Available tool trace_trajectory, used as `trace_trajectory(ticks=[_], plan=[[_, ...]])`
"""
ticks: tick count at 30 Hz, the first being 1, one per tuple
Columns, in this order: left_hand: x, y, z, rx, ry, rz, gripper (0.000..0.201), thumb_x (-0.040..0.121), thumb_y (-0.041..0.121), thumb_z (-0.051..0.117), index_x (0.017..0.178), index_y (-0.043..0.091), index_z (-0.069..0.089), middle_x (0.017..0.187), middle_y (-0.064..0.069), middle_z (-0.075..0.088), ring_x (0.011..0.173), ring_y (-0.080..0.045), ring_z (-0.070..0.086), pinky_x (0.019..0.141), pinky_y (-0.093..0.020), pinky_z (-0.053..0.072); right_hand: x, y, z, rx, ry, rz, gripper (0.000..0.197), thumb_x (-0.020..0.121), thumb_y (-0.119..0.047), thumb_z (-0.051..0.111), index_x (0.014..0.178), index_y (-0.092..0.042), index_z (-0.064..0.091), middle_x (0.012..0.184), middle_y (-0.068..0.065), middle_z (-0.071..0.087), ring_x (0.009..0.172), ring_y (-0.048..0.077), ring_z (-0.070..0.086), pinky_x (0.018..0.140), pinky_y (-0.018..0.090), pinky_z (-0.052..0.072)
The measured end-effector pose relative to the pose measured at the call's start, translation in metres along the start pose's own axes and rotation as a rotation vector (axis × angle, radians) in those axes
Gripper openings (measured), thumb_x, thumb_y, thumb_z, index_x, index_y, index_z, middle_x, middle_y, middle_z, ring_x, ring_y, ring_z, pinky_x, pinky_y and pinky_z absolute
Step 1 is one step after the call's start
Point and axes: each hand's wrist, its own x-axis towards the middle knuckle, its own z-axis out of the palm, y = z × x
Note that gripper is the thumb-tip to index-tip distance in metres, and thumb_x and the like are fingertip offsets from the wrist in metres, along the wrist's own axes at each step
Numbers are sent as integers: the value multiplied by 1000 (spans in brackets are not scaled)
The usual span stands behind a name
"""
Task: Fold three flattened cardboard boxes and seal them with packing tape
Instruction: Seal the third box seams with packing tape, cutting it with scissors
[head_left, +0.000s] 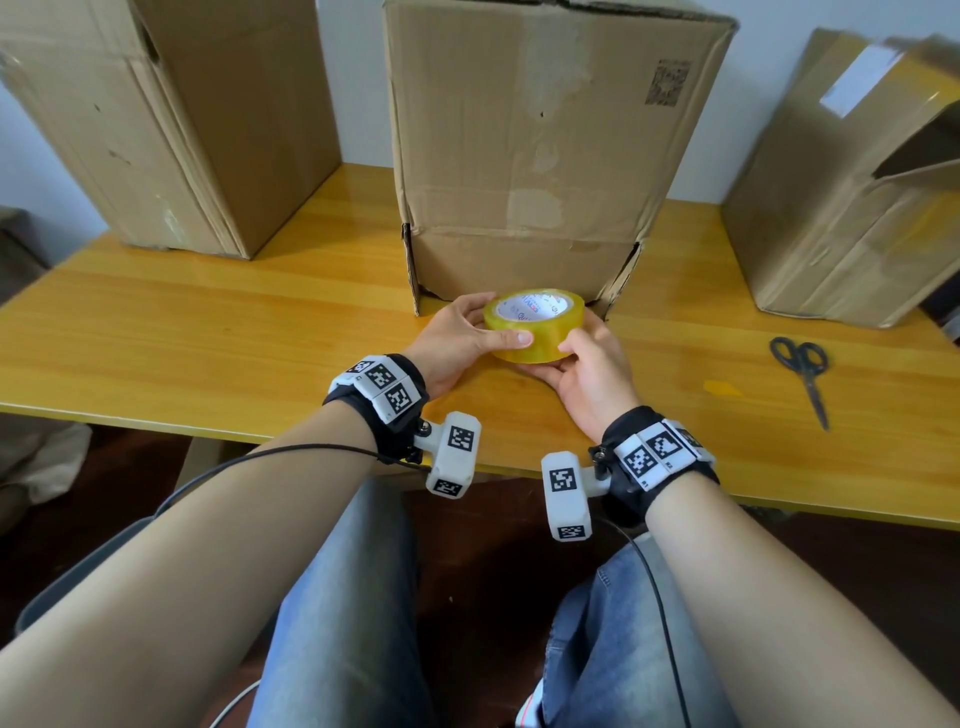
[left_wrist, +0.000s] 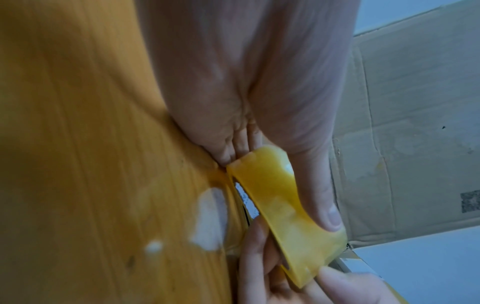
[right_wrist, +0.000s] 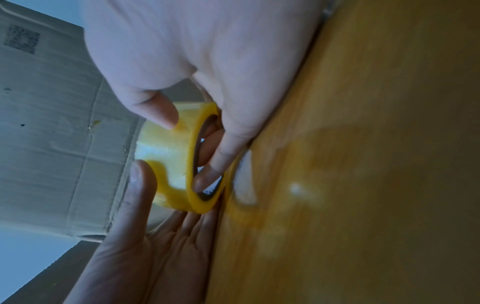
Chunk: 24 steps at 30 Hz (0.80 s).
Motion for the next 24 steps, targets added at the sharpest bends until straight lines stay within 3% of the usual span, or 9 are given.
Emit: trace_trajectory(ticks=[3,6,12,24], plan=[[0,0,0,1,-3,1,107,52,22,90,145,11,39,133,-5,60,120,-18,61,104,-36,50,-2,1,1,1,-7,-9,70,78,18,29,143,-4,45,130,28,59,117,43,62,83,53,59],[0,0,0,-3,4,-14,106,54,26,90,146,9,41,131,-7,62,117,-20,63,105,-40,50,-4,0,2,1,11,-16,79,75,26,22,145,-7,40,127,26,58,111,39,64,74,44,60],[1,0,2,-19,24,-7,107,52,24,90,146,8,41,131,-7,62,116,-17,64,103,-34,51,-5,-1,0,59,-16,9,47,95,2,39,140,-5,49,128,27,63,110,37,67,76,43,59],[-1,0,2,-2,18,1,106,52,20,90,145,11,41,132,-5,61,116,-16,63,99,-32,53,0,2,-1,17,-17,-11,68,76,15,32,140,-2,47,130,30,59,118,44,62,84,55,58]])
